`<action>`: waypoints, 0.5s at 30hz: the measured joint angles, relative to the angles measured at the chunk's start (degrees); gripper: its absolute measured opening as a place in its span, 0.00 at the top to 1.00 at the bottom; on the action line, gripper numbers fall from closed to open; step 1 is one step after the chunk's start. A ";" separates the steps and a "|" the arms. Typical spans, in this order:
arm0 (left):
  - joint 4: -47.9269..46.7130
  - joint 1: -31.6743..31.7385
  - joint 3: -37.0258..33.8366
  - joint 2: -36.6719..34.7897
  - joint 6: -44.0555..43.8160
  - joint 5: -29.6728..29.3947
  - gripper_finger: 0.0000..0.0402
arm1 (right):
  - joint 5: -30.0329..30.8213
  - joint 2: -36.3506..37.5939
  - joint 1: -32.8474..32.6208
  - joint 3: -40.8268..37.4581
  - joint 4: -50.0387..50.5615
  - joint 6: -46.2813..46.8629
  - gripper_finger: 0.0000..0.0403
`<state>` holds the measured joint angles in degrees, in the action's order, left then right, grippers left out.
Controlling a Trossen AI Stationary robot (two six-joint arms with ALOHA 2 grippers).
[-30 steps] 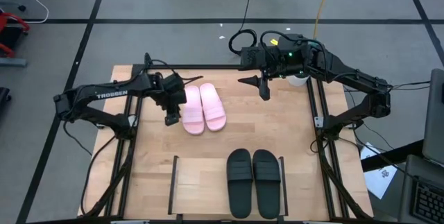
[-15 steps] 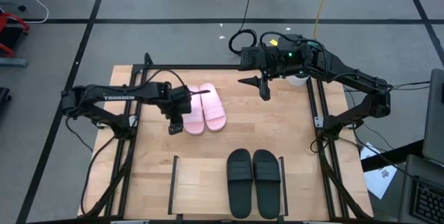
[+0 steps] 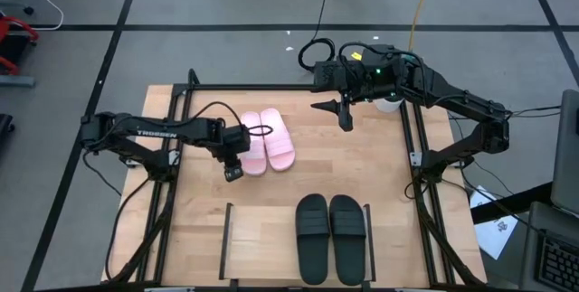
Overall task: Pick and place slides into the shelf
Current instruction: Put the left pink slipper on the shelf
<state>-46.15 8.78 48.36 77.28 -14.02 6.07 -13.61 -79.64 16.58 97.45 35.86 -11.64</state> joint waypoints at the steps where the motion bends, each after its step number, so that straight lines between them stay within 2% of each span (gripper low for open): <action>1: 0.48 -0.53 0.00 0.00 -0.56 -0.57 0.55 | 0.00 0.00 0.00 0.00 0.00 0.00 0.56; 6: 3.02 -4.14 0.00 0.00 -1.37 -1.75 0.55 | -0.02 0.00 0.00 0.00 0.41 0.01 0.56; 15: 3.91 -8.34 0.00 0.00 -6.58 -16.21 0.55 | -0.08 0.00 0.00 0.00 1.22 -0.23 0.56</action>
<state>-42.24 0.44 48.36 77.28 -20.60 -10.14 -13.69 -79.64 16.58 97.45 37.08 -11.87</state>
